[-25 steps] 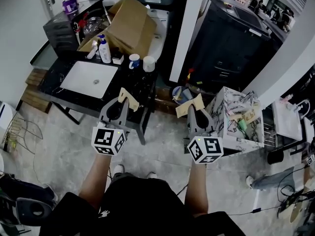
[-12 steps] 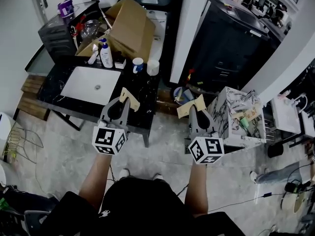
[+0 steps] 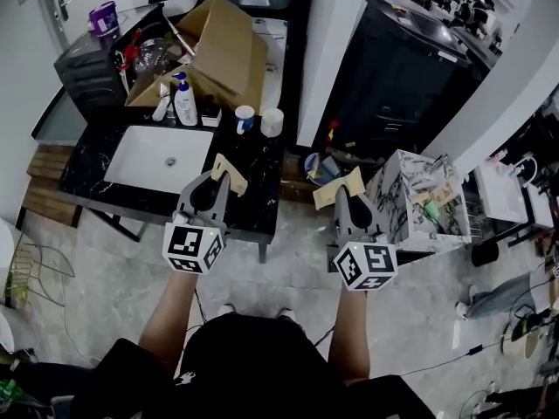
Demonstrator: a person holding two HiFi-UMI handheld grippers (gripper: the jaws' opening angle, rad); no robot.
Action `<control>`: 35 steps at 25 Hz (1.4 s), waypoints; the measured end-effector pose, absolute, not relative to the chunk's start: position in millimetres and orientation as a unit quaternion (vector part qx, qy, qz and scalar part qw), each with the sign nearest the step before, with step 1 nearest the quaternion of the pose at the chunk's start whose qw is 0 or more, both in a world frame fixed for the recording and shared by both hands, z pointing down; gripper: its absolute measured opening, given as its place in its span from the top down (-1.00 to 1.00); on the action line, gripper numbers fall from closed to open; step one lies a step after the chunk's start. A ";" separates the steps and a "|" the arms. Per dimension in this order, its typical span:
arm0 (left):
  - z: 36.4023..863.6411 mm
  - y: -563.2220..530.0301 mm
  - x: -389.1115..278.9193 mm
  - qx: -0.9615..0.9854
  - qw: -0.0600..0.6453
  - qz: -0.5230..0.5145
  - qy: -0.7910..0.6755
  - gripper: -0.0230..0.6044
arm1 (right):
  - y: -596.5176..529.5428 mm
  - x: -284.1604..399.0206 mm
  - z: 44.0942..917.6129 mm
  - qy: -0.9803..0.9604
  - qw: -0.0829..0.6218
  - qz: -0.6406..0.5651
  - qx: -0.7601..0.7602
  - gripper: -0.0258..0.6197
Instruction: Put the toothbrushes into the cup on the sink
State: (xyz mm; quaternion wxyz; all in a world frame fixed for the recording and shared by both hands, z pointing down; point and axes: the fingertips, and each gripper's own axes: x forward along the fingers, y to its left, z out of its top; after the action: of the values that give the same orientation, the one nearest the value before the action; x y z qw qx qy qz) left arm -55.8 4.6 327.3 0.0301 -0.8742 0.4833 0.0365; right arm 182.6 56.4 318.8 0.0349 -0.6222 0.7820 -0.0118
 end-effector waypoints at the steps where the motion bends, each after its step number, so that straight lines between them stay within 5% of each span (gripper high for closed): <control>1: 327.1 3.0 -58.8 -0.876 0.030 0.037 0.480 0.79 | 56.1 179.3 318.4 0.780 0.035 -0.011 -0.625 0.85; 35: 336.7 -7.8 -213.1 -0.888 0.008 0.060 0.457 0.79 | 55.3 23.6 308.9 0.762 0.010 0.008 -0.647 0.85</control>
State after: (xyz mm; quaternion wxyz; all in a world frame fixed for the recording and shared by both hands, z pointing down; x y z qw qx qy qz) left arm -213.1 -7.8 336.7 0.0084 -0.8876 0.4568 0.0597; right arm 23.6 55.3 308.9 0.0098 -0.6473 0.7621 0.0080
